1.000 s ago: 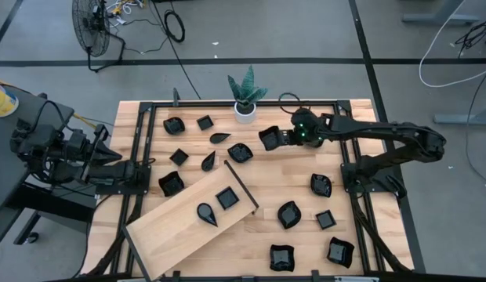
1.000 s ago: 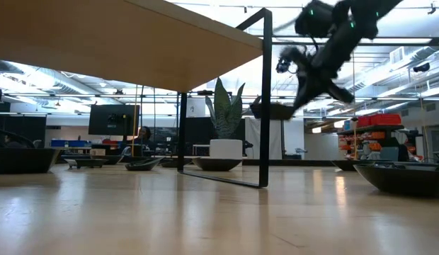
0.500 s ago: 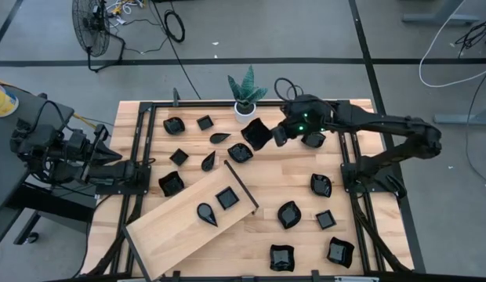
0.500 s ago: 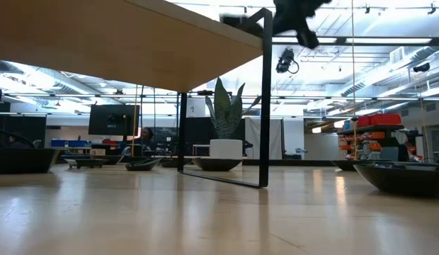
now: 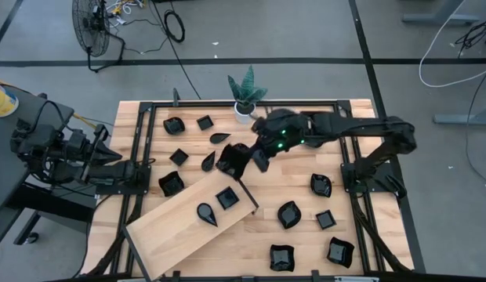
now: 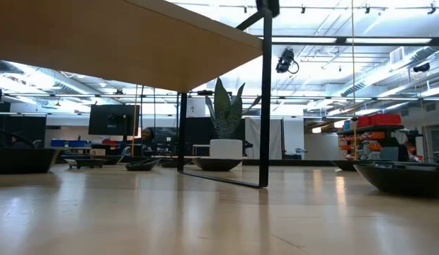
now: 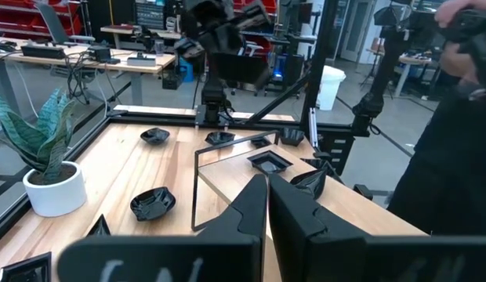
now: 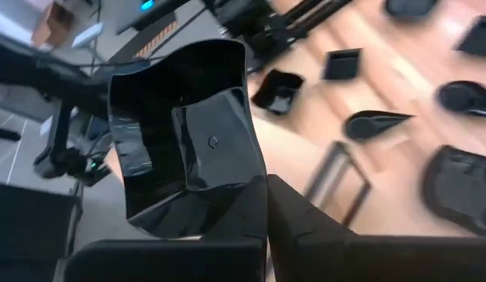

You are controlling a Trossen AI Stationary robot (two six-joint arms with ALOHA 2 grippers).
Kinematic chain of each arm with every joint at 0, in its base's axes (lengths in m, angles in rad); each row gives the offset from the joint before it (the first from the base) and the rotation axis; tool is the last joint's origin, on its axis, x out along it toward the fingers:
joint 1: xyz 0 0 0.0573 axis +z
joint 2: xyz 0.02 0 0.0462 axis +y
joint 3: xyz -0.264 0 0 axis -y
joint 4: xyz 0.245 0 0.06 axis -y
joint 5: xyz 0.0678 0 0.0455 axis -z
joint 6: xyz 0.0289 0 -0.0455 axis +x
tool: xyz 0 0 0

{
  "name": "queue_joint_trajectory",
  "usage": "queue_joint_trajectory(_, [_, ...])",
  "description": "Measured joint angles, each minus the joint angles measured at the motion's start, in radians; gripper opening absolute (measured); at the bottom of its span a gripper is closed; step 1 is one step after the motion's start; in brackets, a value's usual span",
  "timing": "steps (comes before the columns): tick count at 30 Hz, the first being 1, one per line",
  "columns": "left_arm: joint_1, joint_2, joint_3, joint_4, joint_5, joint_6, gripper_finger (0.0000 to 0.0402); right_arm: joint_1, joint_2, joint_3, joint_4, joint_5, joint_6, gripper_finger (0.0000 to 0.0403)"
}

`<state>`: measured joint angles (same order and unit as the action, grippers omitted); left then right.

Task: Pick & Place Mini shaped plates
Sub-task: Put the black distorted square plate on the shelf

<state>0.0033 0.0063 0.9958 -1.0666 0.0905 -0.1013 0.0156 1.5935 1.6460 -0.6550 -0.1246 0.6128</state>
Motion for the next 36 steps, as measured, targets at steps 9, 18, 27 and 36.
queue_joint_trajectory(9, [0.000, 0.000, 0.000, 0.000, 0.000, 0.000, 0.0018, 0.119, 0.168, 0.183, 0.004, 0.000, 0.033, 0.0000])
queue_joint_trajectory(18, [0.000, 0.000, 0.000, 0.000, 0.000, 0.000, 0.0018, 0.209, 0.341, 0.377, 0.005, -0.026, 0.044, 0.0000])
queue_joint_trajectory(27, [0.000, 0.000, 0.000, 0.000, 0.000, 0.000, 0.0018, 0.242, 0.442, 0.488, 0.049, -0.042, 0.023, 0.0000])
queue_joint_trajectory(36, [0.000, 0.000, 0.000, 0.000, 0.000, 0.000, 0.0018, 0.241, 0.479, 0.488, 0.235, -0.050, -0.262, 0.0000])
